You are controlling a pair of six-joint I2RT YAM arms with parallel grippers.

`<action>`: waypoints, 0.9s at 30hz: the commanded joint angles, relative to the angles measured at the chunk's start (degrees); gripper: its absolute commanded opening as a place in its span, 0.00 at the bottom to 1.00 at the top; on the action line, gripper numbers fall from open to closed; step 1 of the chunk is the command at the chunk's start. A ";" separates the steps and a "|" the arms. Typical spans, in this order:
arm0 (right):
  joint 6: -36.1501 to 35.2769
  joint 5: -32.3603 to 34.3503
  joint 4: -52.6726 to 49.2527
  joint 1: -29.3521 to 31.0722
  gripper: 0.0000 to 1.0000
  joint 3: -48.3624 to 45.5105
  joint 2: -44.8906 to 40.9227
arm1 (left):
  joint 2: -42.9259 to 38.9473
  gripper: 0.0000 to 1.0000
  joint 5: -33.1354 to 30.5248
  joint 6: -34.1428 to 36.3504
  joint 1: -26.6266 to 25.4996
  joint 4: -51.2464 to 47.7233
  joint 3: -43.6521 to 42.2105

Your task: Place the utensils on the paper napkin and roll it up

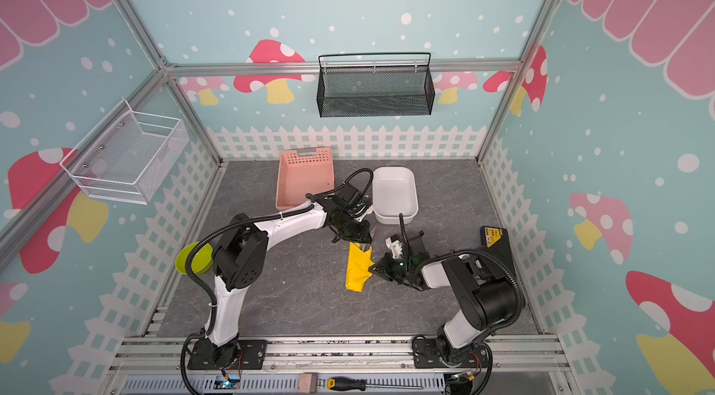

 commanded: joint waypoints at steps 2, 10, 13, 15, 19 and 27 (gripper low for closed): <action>-0.59 -0.67 0.57 -0.16 0.00 0.23 0.99 | 2.33 0.14 -1.72 2.72 -1.30 -4.00 3.78; -0.59 -0.52 0.27 -0.16 0.00 0.43 0.78 | 6.34 0.10 -2.80 2.19 -4.33 -4.19 4.91; -0.60 -0.10 -0.30 -0.16 0.00 0.17 -0.03 | 7.17 0.09 -4.96 2.58 -4.62 -4.34 4.53; -0.68 0.28 -1.17 -0.16 0.00 -0.03 -0.89 | 7.37 0.09 -6.98 3.27 -4.62 -4.96 4.21; -0.41 2.02 -2.91 -0.16 0.00 -0.89 -3.94 | 7.07 0.08 -10.57 4.62 -4.45 -6.04 3.28; 0.20 4.15 -4.88 -0.16 0.00 -3.56 -8.16 | 5.63 0.07 -11.50 5.23 -3.87 -6.04 1.07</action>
